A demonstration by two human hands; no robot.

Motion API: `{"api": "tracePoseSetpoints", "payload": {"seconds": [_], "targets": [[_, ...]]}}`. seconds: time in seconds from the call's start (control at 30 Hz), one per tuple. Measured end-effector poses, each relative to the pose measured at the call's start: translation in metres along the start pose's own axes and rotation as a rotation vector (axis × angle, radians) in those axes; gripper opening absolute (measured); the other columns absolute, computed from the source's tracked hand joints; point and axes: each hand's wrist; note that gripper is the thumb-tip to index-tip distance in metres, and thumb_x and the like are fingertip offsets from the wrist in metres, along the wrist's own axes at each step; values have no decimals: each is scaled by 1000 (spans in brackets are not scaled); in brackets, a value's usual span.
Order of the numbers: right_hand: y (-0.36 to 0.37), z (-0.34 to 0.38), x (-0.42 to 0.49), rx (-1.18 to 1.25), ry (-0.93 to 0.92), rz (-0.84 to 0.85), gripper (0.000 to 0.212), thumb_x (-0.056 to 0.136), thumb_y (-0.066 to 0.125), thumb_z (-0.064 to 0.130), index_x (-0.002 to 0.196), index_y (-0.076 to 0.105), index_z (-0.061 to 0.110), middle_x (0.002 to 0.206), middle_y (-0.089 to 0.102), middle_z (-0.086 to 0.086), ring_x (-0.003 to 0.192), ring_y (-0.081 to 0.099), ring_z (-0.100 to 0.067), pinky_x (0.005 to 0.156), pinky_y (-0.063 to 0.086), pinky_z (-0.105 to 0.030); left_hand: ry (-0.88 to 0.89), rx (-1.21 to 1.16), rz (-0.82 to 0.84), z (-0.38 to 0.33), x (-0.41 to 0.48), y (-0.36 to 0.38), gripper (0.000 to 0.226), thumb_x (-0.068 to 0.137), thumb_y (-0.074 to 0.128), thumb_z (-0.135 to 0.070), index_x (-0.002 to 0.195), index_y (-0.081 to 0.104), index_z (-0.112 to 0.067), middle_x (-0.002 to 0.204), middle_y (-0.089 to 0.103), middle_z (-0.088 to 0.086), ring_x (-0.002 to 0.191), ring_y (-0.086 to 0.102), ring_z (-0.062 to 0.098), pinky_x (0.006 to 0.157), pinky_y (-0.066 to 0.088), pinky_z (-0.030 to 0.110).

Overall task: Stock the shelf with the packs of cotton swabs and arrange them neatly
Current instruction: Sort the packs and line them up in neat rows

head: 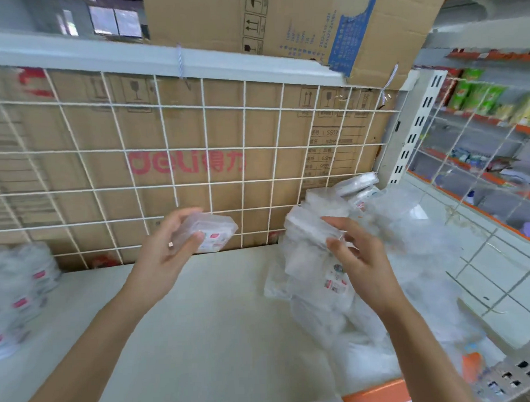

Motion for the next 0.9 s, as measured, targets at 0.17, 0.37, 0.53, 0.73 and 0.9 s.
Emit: {"api": "tracePoseSetpoints", "payload": {"seconds": [0.17,0.37,0.53,0.73,0.9], "targets": [[59,11,-17,198,131,58,25,79,46,32,94,66,33,84,70,15,80,62,-2,66,48,-17,-148,-199,-104,14,-40,-59,32,72,60,-47,103,62,-41,95,65,-18,87,62,1,70,52,16],[130,26,-40,326,337,-29,30,101,36,20,95,64,11,74,71,-1,64,64,-15,52,53,-25,-341,-372,-203,27,-78,-110,29,90,58,-12,116,59,-24,100,65,0,96,65,19,69,59,35],[172,29,-68,375,431,-64,25,100,39,23,101,61,11,92,68,-19,72,67,-30,48,51,-26,-413,-488,-135,36,-104,-134,41,86,61,-3,123,56,-21,110,64,12,98,66,27,73,58,39],[200,35,-101,416,460,-120,18,92,54,5,110,54,4,92,68,-17,74,66,-26,54,53,-26,-460,-505,-64,55,-131,-145,48,68,70,-21,111,52,-16,107,59,17,91,68,24,67,59,36],[217,34,-121,368,446,-122,23,87,61,1,107,53,9,79,73,-4,74,67,-13,60,53,-22,-497,-413,2,75,-149,-142,44,70,62,-23,112,49,-21,101,64,10,82,69,12,61,58,30]]}}
Point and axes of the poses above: each hand's wrist, its own x-axis towards the middle knuckle, its own y-axis out of the palm, z = x × y
